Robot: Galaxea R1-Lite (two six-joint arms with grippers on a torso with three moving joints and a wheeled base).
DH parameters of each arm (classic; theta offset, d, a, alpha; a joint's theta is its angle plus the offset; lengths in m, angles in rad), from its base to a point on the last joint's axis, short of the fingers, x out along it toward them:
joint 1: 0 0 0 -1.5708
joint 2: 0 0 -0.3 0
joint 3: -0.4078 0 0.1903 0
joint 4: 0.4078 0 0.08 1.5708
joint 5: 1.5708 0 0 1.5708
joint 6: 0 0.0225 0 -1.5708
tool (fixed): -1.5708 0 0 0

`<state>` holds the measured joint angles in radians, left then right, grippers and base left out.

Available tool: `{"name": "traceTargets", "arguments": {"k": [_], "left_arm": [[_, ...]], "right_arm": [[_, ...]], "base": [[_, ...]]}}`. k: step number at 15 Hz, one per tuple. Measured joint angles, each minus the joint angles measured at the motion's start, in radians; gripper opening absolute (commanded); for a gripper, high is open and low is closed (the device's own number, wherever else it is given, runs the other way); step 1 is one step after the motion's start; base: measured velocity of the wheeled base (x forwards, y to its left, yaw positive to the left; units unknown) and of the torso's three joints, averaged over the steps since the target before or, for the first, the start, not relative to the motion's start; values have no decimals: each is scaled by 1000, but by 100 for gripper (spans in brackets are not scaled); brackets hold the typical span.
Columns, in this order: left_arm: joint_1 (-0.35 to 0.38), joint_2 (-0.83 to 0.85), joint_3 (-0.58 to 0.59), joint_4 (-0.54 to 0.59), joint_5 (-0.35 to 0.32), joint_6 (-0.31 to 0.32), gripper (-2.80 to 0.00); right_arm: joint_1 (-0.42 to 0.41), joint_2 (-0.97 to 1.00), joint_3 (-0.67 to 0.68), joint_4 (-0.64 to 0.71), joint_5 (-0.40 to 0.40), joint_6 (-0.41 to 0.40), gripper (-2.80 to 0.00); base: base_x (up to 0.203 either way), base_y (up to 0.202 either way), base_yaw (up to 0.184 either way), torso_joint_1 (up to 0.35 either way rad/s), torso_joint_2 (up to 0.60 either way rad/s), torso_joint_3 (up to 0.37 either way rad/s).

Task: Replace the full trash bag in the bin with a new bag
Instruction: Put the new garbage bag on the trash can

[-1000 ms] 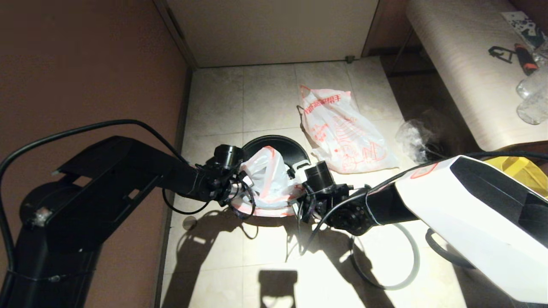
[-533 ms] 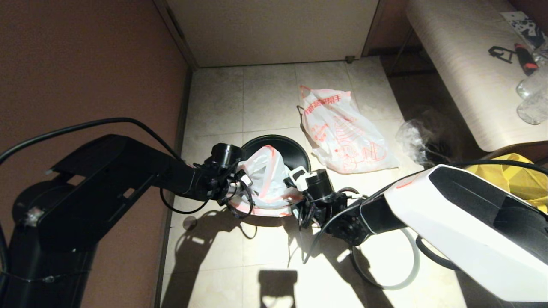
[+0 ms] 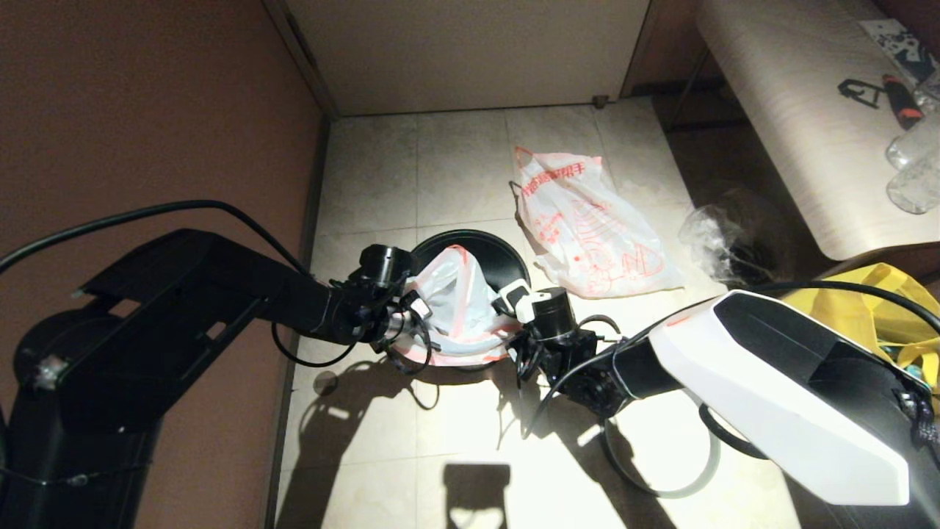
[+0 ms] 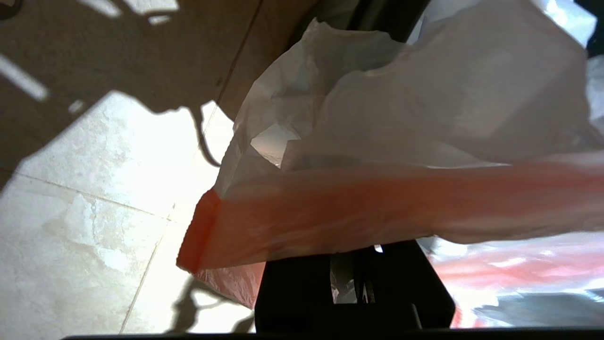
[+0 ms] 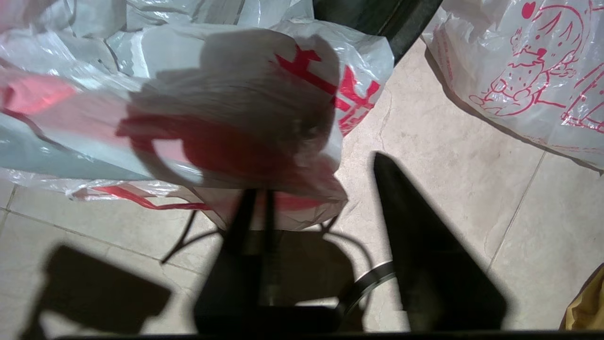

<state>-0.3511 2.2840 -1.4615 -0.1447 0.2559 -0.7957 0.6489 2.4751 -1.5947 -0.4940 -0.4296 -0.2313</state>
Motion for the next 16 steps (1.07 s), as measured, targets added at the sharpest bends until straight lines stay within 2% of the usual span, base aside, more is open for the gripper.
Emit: {"name": "traceTargets", "arguments": {"k": [3, 8, 12, 16], "left_arm": [[0, 2, 0, -1, 0, 0, -280], [0, 12, -2, -1, 2, 0, -280], [-2, 28, -1, -1, 3, 1, -280], [-3, 35, -3, -2, 2, 1, -280]], "right_arm": [[-3, -17, 11, -5, -1, 17, -280], [-28, -82, 78, -7, 1, 97, -280], [-78, -94, 12, 2, 5, 165, -280], [-124, -54, -50, 27, 6, 173, -280]], "base": [[0, 0, 0, 0, 0, 0], [0, 0, 0, 0, 0, 0], [0, 0, 0, 0, 0, 0], [0, 0, 0, 0, 0, 0]]}}
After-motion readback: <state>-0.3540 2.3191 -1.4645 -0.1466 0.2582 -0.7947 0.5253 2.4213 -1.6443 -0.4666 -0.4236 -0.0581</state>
